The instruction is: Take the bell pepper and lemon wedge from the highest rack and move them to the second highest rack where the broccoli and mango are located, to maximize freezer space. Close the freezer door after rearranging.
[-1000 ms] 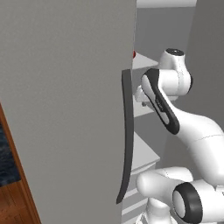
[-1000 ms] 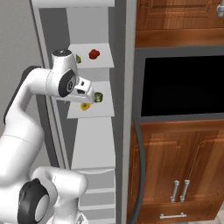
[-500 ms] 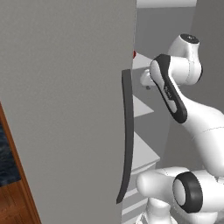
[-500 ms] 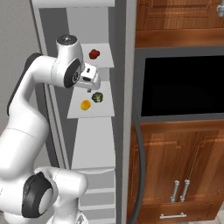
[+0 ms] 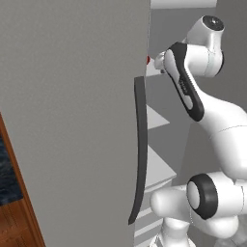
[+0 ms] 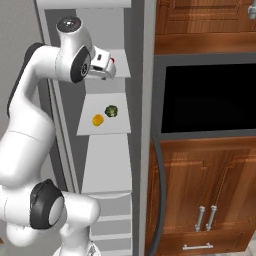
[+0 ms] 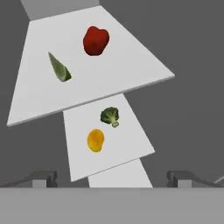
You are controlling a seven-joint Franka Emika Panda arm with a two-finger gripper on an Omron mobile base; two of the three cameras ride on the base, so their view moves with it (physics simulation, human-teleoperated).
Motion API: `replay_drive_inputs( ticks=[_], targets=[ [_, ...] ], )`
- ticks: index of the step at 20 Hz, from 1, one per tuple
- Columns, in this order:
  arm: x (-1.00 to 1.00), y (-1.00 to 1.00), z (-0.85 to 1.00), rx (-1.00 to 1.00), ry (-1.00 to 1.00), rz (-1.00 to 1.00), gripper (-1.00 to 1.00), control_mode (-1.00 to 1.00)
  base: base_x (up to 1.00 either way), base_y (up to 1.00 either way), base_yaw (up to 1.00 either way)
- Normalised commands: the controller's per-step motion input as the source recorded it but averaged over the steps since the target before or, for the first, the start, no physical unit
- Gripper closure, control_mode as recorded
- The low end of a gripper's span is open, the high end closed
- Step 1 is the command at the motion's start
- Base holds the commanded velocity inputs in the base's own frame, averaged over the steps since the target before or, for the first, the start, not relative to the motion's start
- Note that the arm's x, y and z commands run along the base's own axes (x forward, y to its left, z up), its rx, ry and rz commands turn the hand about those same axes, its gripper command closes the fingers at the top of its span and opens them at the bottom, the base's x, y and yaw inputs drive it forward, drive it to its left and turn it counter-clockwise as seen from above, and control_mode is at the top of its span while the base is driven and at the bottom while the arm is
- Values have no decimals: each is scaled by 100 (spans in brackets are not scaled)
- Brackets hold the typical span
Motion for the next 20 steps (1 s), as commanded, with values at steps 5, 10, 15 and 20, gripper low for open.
replay_drive_inputs(
  ticks=[5, 10, 15, 20],
  targets=[
    [50, 10, 7, 5, -16, 0, -100, -100, 0, 0, 0],
    [55, 11, 7, 16, -1, 0, -100, -100, 0, 0, 0],
    [60, 6, 1, 12, 2, -3, -100, -100, 0, 0, 0],
    [53, 0, 0, 3, 2, 0, -100, -100, 0, 0, 0]
  ],
)
